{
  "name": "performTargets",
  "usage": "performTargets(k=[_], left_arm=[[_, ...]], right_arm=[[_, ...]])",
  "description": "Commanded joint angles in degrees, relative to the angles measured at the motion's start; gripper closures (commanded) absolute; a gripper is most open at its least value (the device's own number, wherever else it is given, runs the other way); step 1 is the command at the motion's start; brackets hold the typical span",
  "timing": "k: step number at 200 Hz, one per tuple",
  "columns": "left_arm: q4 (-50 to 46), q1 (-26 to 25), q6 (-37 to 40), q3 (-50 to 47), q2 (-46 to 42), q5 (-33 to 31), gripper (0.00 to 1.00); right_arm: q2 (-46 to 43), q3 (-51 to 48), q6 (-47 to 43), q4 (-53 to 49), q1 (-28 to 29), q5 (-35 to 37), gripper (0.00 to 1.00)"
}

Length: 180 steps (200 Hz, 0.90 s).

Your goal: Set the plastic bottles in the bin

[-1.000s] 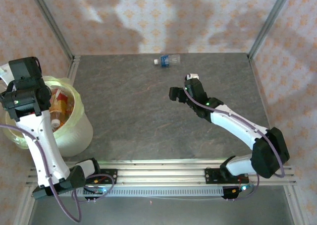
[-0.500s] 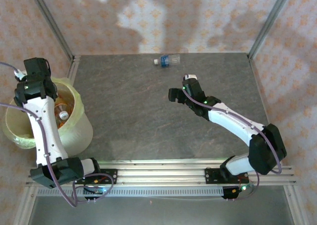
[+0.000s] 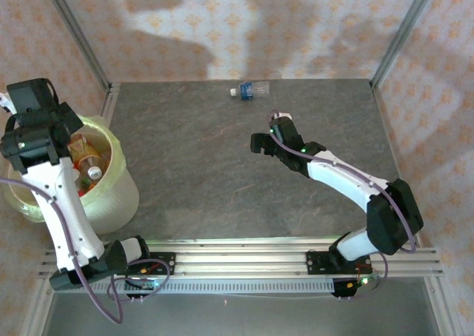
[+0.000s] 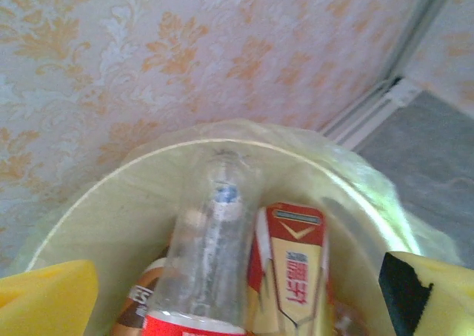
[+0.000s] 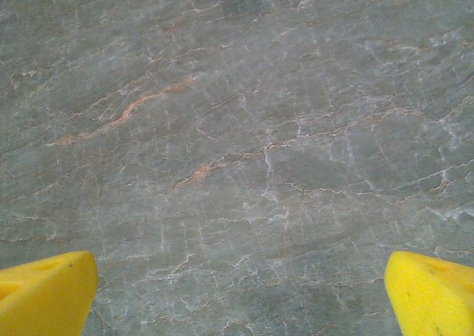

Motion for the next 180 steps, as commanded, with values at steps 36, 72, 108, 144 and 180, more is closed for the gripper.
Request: performTargets(k=[36, 72, 108, 144, 180], left_arm=[[0.9, 0.4, -0.8, -10.5, 0.7, 6.6, 0.24], [1.1, 1.1, 0.5, -16.8, -1.0, 2.2, 0.32], [0.0, 1.5, 0.1, -17.1, -1.2, 0.5, 0.32], [-1.1, 1.5, -0.4, -15.1, -1.2, 2.7, 0.27], [-0.5, 1.5, -2.4, -6.1, -1.5, 12.0, 0.20]], right_arm=[[1.6, 3.6, 0.8, -2.3, -0.3, -0.8, 0.01], [2.4, 4.7, 0.5, -3.2, -0.3, -1.1, 0.01], [3.4, 5.8, 0.6, -4.0, -0.3, -1.4, 0.01], [3.3, 5.9, 1.0, -4.2, -0.3, -1.2, 0.01], [1.5, 5.3, 0.6, -2.9, -0.3, -0.1, 0.01]])
